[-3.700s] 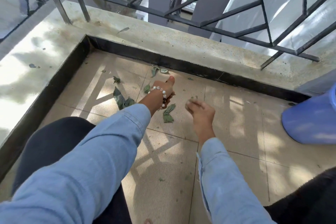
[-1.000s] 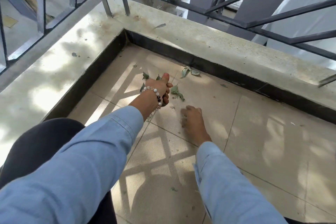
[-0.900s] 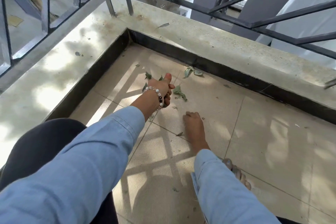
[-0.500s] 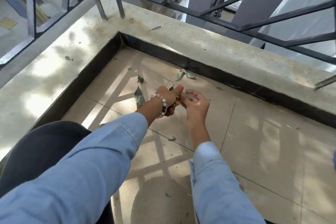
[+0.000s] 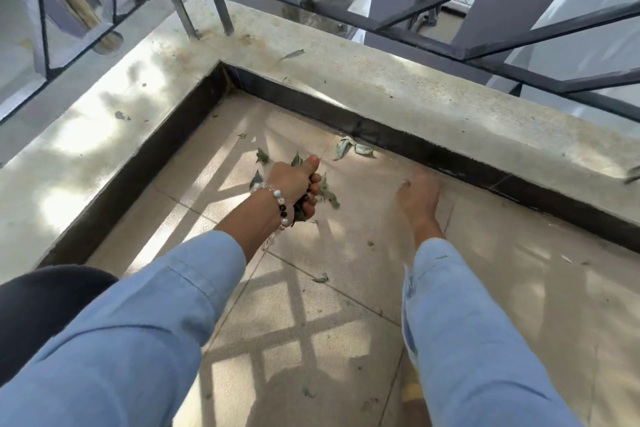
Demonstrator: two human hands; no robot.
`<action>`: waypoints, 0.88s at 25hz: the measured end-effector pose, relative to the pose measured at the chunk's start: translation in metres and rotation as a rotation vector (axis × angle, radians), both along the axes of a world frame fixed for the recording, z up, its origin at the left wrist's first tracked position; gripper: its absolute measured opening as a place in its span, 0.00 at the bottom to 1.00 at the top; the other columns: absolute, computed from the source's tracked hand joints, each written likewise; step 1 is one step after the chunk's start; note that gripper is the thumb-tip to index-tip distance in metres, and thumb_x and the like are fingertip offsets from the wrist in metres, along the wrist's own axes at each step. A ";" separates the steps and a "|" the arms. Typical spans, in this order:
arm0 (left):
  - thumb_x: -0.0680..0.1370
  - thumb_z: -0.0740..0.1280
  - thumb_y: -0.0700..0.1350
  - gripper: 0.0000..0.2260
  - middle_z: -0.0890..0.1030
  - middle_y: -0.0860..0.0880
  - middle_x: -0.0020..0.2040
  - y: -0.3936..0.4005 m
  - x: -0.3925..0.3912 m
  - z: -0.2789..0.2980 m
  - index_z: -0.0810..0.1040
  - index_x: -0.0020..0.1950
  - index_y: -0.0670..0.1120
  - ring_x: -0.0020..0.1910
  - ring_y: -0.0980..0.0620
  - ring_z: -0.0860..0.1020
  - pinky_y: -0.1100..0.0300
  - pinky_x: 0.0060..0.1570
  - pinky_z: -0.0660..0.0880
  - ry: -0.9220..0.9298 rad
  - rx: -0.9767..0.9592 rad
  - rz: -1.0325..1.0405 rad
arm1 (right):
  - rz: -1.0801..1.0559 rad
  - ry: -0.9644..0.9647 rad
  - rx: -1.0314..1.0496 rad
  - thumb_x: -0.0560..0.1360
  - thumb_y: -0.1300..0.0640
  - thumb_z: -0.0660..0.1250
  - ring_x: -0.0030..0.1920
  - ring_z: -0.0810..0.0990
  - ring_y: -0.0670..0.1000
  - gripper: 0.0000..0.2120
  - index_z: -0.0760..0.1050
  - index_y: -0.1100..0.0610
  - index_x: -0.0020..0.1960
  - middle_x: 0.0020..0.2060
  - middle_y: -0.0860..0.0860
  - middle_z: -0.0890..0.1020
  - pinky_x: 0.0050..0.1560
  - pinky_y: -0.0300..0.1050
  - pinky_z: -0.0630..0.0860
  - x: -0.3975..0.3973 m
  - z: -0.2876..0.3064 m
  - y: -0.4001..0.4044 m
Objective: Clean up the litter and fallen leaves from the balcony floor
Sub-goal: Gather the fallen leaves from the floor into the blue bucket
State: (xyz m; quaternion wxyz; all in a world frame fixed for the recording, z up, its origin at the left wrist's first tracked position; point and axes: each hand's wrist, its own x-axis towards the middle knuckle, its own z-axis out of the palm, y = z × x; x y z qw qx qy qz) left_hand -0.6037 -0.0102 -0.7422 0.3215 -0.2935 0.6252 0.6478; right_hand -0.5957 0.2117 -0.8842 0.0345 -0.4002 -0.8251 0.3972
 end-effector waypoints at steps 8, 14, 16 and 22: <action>0.80 0.64 0.52 0.17 0.70 0.50 0.23 -0.063 0.000 0.008 0.71 0.35 0.44 0.17 0.56 0.63 0.69 0.17 0.61 0.000 -0.060 0.141 | 0.332 0.080 0.198 0.71 0.72 0.58 0.48 0.81 0.59 0.15 0.82 0.65 0.47 0.45 0.60 0.84 0.46 0.37 0.69 -0.042 -0.010 -0.034; 0.80 0.65 0.51 0.17 0.70 0.49 0.25 -0.065 0.003 0.006 0.72 0.35 0.44 0.18 0.55 0.64 0.69 0.17 0.62 0.039 -0.098 0.115 | 0.654 -0.009 0.289 0.77 0.56 0.64 0.67 0.64 0.58 0.20 0.70 0.51 0.69 0.68 0.54 0.69 0.66 0.53 0.64 -0.075 -0.008 -0.067; 0.79 0.65 0.51 0.16 0.70 0.49 0.26 -0.068 0.004 0.002 0.72 0.35 0.44 0.18 0.55 0.65 0.69 0.18 0.63 0.039 -0.109 0.099 | 0.785 -0.220 0.341 0.77 0.41 0.61 0.72 0.54 0.61 0.27 0.62 0.48 0.73 0.74 0.52 0.58 0.69 0.63 0.56 -0.075 -0.015 -0.072; 0.80 0.64 0.50 0.17 0.71 0.49 0.26 -0.063 0.013 -0.013 0.72 0.34 0.43 0.19 0.54 0.65 0.68 0.19 0.63 -0.018 -0.130 0.012 | 0.994 -0.158 0.541 0.76 0.43 0.63 0.69 0.62 0.61 0.29 0.64 0.53 0.73 0.71 0.56 0.65 0.69 0.56 0.62 -0.034 -0.011 -0.117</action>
